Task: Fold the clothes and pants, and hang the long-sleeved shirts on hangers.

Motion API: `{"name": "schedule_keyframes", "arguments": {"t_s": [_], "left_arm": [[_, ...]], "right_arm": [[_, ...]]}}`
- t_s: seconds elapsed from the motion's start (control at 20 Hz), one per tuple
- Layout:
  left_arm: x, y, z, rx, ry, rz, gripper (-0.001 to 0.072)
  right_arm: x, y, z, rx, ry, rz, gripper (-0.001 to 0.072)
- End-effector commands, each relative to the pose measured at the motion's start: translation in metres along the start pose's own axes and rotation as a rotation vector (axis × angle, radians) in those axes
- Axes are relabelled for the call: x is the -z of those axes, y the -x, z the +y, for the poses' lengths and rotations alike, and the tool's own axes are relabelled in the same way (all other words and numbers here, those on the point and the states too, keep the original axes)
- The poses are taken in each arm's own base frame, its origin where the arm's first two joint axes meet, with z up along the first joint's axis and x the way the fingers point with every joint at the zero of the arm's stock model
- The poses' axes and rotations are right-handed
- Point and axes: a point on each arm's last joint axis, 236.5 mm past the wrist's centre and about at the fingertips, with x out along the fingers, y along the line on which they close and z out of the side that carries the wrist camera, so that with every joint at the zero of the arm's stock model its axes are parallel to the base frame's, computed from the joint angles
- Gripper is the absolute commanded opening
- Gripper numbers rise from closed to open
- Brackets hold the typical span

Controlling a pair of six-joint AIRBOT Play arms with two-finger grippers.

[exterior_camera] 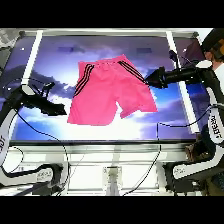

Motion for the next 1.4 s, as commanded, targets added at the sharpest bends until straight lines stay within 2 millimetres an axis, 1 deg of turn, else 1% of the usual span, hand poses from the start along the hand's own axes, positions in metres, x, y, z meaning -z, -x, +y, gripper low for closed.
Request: {"name": "schedule_keyframes", "arguments": {"t_s": [0.0,0.1,0.15,0.5,0.55,0.6,0.65,0.8,0.85,0.9,0.95,1.0,1.05,1.1,1.2,1.25,1.35], "left_arm": [[0.011,-0.008,0.001,0.013,0.007,0.061,0.0297],[0.025,-0.019,-0.001,0.048,0.014,0.139,0.0297],[0.027,-0.024,-0.001,0.058,0.022,0.156,0.0297],[0.022,-0.04,-0.02,0.17,0.068,0.163,0.0294],[0.02,-0.041,-0.024,0.194,0.079,0.159,0.024],[0.018,-0.041,-0.028,0.21,0.071,0.151,0.0071],[0.016,-0.04,-0.033,0.231,0.056,0.14,0.0025],[0.011,-0.041,-0.051,0.274,0.044,0.13,0.0022],[0.012,-0.043,-0.061,0.286,0.027,0.139,0.0022],[0.014,-0.046,-0.073,0.295,0.002,0.15,0.0022],[0.017,-0.051,-0.089,0.3,-0.038,0.17,0.0022],[0.022,-0.057,-0.105,0.297,-0.085,0.192,0.0022],[0.029,-0.064,-0.123,0.294,-0.143,0.216,0.0022],[0.036,-0.071,-0.143,0.294,-0.197,0.236,0.0022],[0.053,-0.086,-0.185,0.295,-0.312,0.263,0.0022],[0.057,-0.094,-0.204,0.288,-0.34,0.254,0.0022],[0.059,-0.108,-0.248,0.317,-0.353,0.199,0.0022]], "right_arm": [[-0.003,0.004,0.008,-0.003,0.027,0.0,0.0378],[-0.005,0.006,0.011,-0.003,0.038,-0.005,0.0378],[-0.006,0.006,0.012,-0.006,0.039,-0.007,0.0378],[-0.006,0.006,0.012,-0.007,0.039,-0.008,0.0378],[-0.006,0.006,0.012,-0.006,0.039,-0.007,0.0378],[-0.006,0.006,0.012,-0.006,0.039,-0.008,0.0378],[-0.006,0.006,0.012,-0.006,0.039,-0.009,0.0377],[-0.008,0.006,0.012,-0.003,0.04,-0.016,0.0376],[-0.008,0.006,0.012,-0.003,0.04,-0.016,0.037],[-0.01,0.006,0.011,-0.001,0.04,-0.023,0.0349],[-0.011,0.006,0.011,0.001,0.04,-0.028,0.0276],[-0.015,0.006,0.009,0.007,0.039,-0.044,0.0154],[-0.019,0.007,0.007,0.015,0.039,-0.065,0.0049],[-0.027,0.008,0.004,0.028,0.038,-0.097,0.0012],[-0.041,0.014,-0.003,0.05,0.028,-0.159,0.0012],[-0.046,0.018,-0.007,0.06,0.012,-0.181,0.0012],[-0.054,0.03,-0.013,0.088,0.01,-0.216,0.0012]]}}
